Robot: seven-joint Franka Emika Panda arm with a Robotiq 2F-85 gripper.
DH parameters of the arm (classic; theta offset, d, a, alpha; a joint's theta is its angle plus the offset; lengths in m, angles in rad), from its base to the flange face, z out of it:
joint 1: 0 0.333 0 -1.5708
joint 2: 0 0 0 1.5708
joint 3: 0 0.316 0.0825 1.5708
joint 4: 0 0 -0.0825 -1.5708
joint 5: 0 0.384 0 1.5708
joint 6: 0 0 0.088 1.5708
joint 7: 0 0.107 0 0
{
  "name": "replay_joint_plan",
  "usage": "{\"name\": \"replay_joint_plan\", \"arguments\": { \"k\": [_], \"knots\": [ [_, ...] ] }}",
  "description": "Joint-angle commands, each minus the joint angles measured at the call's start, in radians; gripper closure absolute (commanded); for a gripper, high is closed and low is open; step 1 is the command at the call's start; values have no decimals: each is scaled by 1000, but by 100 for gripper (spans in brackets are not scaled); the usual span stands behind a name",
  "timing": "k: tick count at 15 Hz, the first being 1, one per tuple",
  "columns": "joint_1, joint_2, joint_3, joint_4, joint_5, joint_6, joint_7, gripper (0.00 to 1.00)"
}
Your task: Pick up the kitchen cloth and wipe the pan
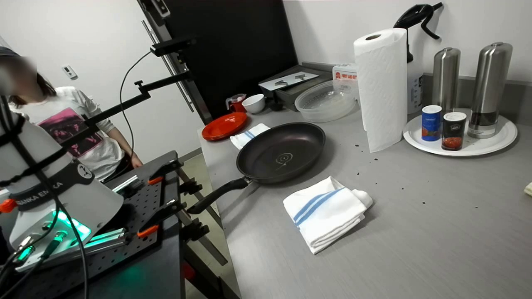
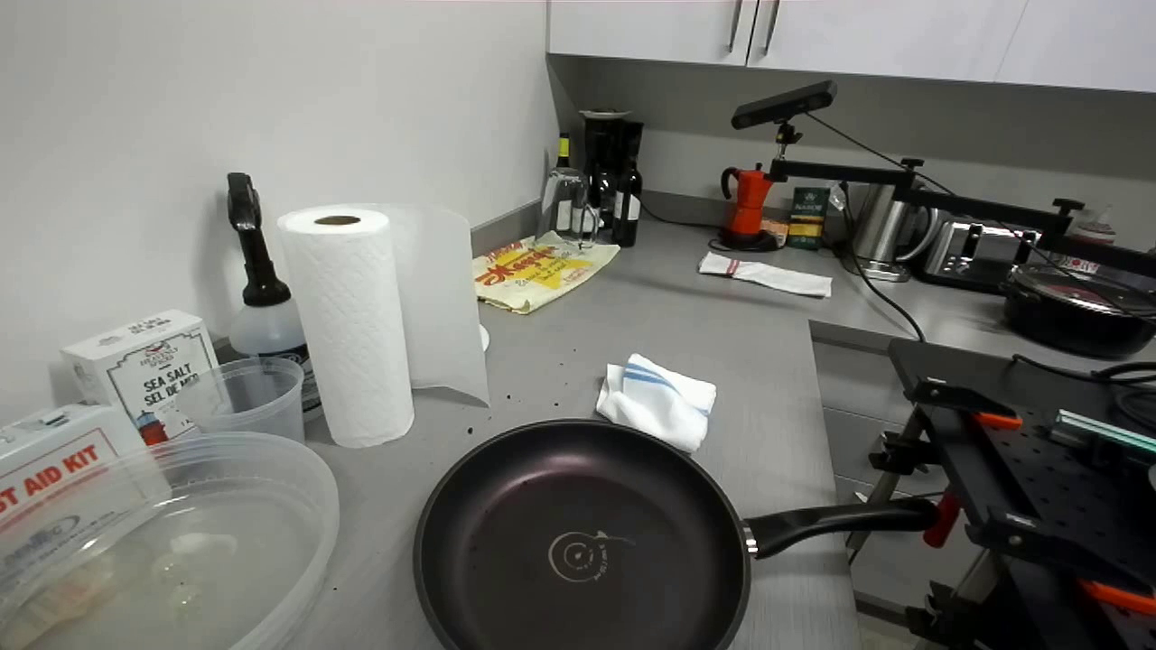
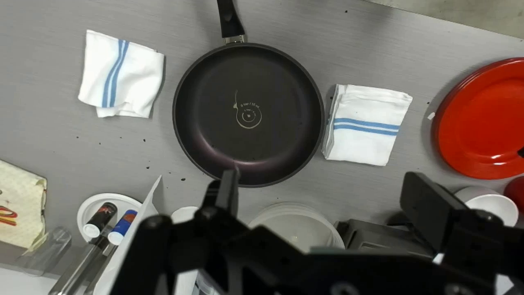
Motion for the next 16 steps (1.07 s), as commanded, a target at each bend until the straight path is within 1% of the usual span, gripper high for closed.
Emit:
{"name": "replay_joint_plan", "arguments": {
  "k": [1,4,8,12,16],
  "knots": [
    [-31,54,-4,-27,-15,53,72,0],
    [-66,110,-19,-51,-10,106,125,0],
    [-132,218,-48,-74,-17,220,202,0],
    [-201,346,-84,-65,-56,337,272,0],
    [-252,473,-139,-44,-96,442,341,0]
  ]
}}
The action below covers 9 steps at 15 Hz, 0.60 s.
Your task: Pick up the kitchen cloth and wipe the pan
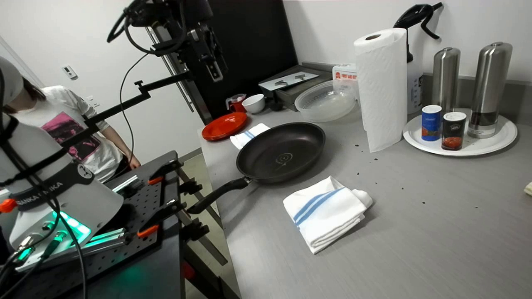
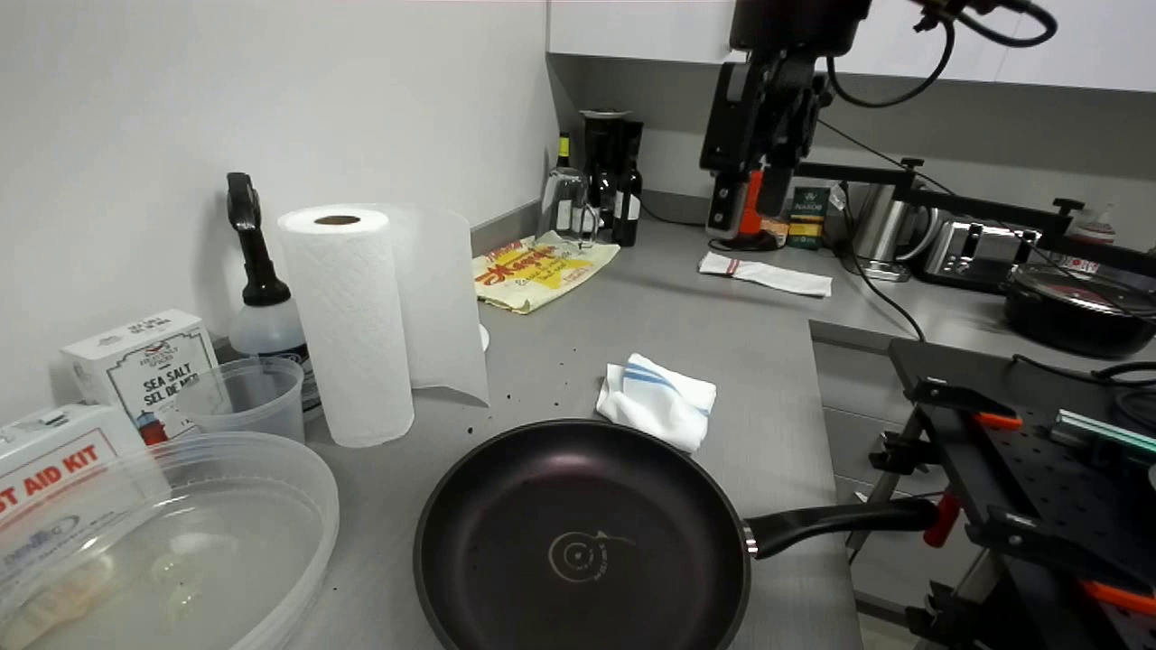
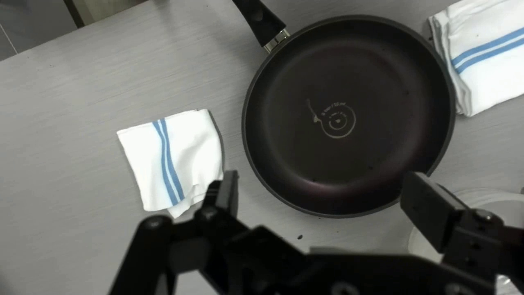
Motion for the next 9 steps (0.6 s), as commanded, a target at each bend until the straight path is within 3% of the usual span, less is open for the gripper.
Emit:
{"name": "replay_joint_plan", "arguments": {
  "k": [1,9],
  "knots": [
    [-36,129,-46,41,-63,94,86,0],
    [-41,341,-195,100,-114,274,226,0]
  ]
}}
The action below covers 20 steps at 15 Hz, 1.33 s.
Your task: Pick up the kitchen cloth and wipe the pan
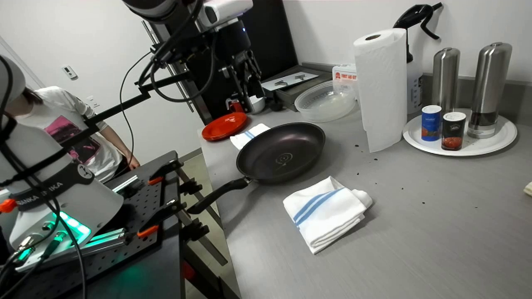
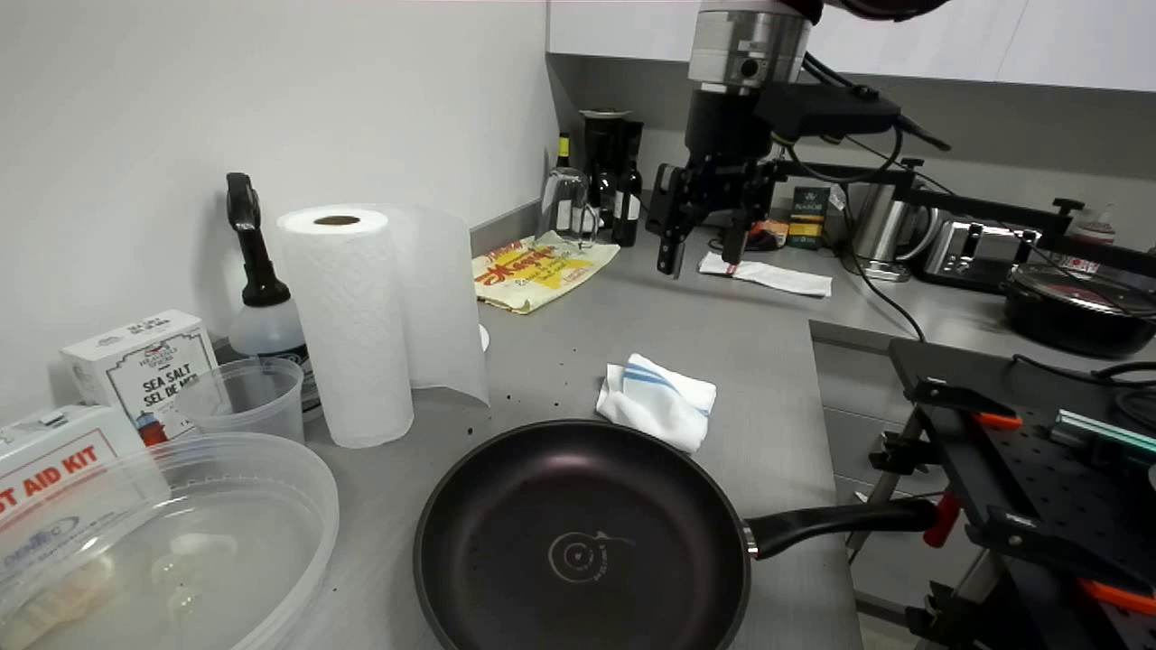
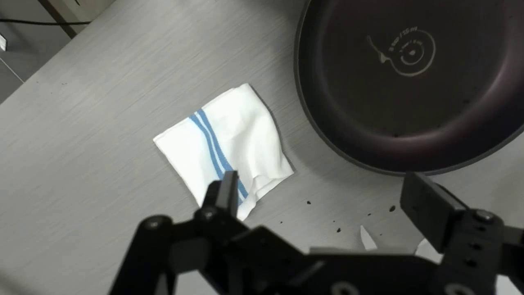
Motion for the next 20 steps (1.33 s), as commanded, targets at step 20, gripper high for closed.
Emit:
{"name": "replay_joint_plan", "arguments": {
  "k": [20],
  "knots": [
    [70,550,-215,281,141,224,7,0]
  ]
}}
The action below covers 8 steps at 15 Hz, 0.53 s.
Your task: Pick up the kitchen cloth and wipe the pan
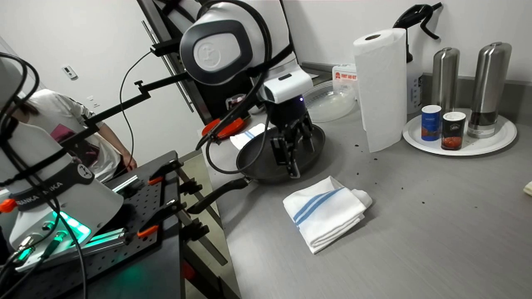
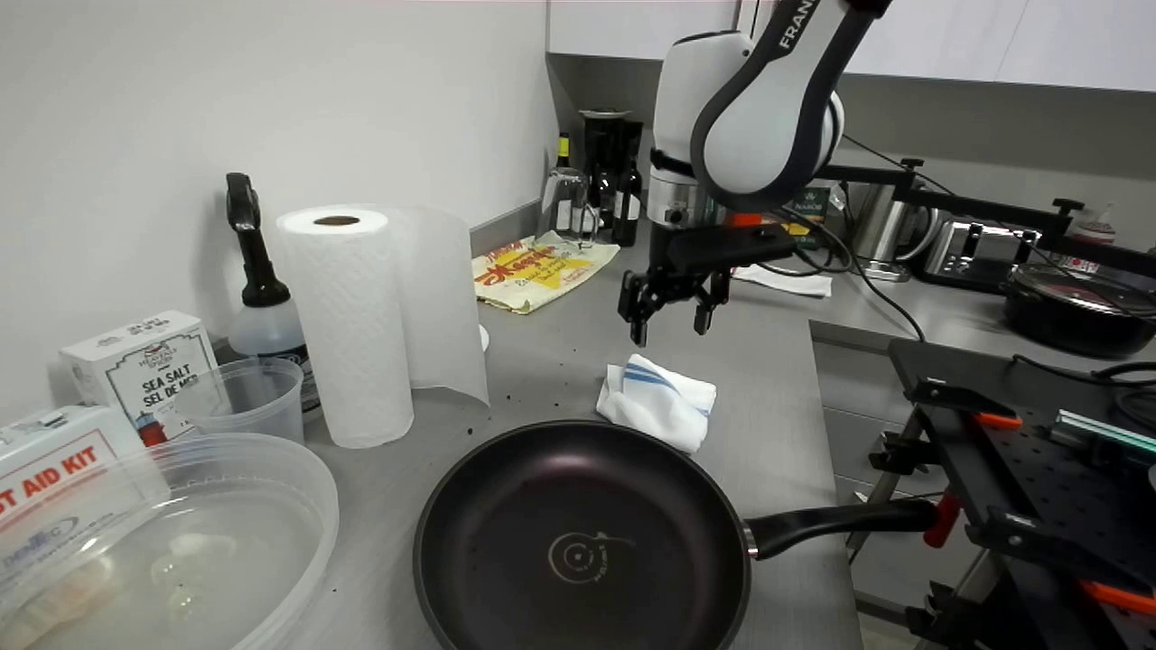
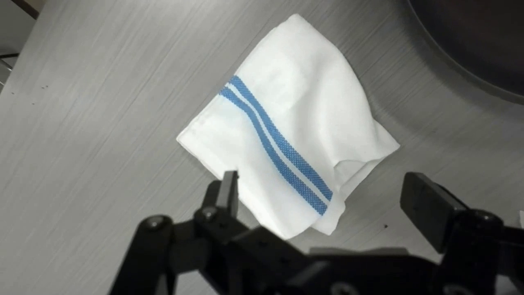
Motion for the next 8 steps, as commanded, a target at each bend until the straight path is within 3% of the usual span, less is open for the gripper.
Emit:
{"name": "replay_joint_plan", "arguments": {
  "k": [1,8],
  "knots": [
    [14,93,-17,55,64,27,-45,0],
    [3,152,-2,102,152,14,-104,0]
  ]
}}
